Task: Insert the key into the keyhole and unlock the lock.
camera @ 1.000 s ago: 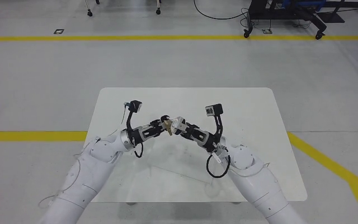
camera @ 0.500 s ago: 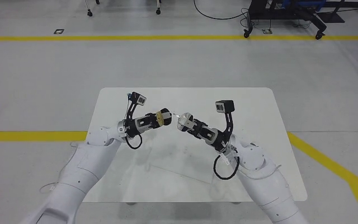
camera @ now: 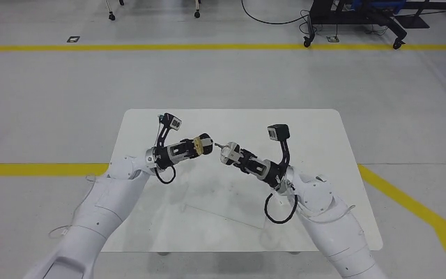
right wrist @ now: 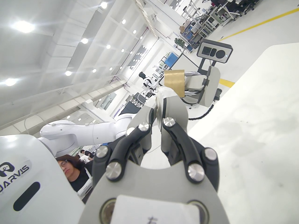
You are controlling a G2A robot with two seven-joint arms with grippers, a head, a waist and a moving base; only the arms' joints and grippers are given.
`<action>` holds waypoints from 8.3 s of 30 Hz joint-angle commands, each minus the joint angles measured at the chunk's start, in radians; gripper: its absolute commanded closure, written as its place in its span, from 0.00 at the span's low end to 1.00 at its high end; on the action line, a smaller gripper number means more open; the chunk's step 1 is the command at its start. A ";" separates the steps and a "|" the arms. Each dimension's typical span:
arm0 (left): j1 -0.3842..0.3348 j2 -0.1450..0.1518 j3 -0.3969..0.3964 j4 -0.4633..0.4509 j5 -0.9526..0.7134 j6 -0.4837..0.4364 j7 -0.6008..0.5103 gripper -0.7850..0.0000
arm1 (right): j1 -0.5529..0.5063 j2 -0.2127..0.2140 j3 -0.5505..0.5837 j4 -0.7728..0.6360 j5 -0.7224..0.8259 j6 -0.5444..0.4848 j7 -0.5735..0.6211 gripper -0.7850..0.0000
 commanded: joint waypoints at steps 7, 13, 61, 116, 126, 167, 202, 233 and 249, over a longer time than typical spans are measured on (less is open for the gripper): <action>0.066 0.038 -0.067 -0.123 0.296 0.019 0.187 1.00 | -0.098 0.028 0.093 -0.307 -0.555 0.244 -0.102 1.00; 0.103 0.051 -0.093 -0.191 0.432 0.049 0.272 1.00 | -0.147 0.040 0.086 -0.491 -0.823 0.444 -0.004 1.00; 0.025 -0.019 -0.102 0.053 -0.284 0.213 -0.240 1.00 | -0.189 0.024 0.103 -0.541 -0.620 0.375 0.006 1.00; -0.097 -0.154 0.079 0.139 -0.443 0.800 0.161 1.00 | -0.265 0.019 0.160 -0.513 -0.271 0.609 -0.064 1.00; -0.048 -0.148 0.061 0.057 -0.366 0.786 0.254 1.00 | -0.234 -0.002 0.114 -0.514 -0.162 0.935 -0.207 1.00; 0.011 -0.167 0.018 -0.022 -0.170 0.816 0.350 1.00 | -0.142 -0.038 0.013 -0.502 -0.230 1.332 -0.386 1.00; 0.020 -0.174 -0.011 -0.041 -0.029 0.807 0.324 1.00 | -0.111 -0.052 0.000 -0.469 -0.291 1.369 -0.370 1.00; 0.028 -0.159 -0.068 -0.032 0.029 0.787 0.254 1.00 | -0.240 -0.010 0.203 -0.512 -0.164 1.172 -0.044 1.00; 0.083 -0.152 -0.081 -0.141 0.088 0.828 0.337 1.00 | -0.252 -0.036 0.075 -0.508 -0.235 1.207 -0.323 1.00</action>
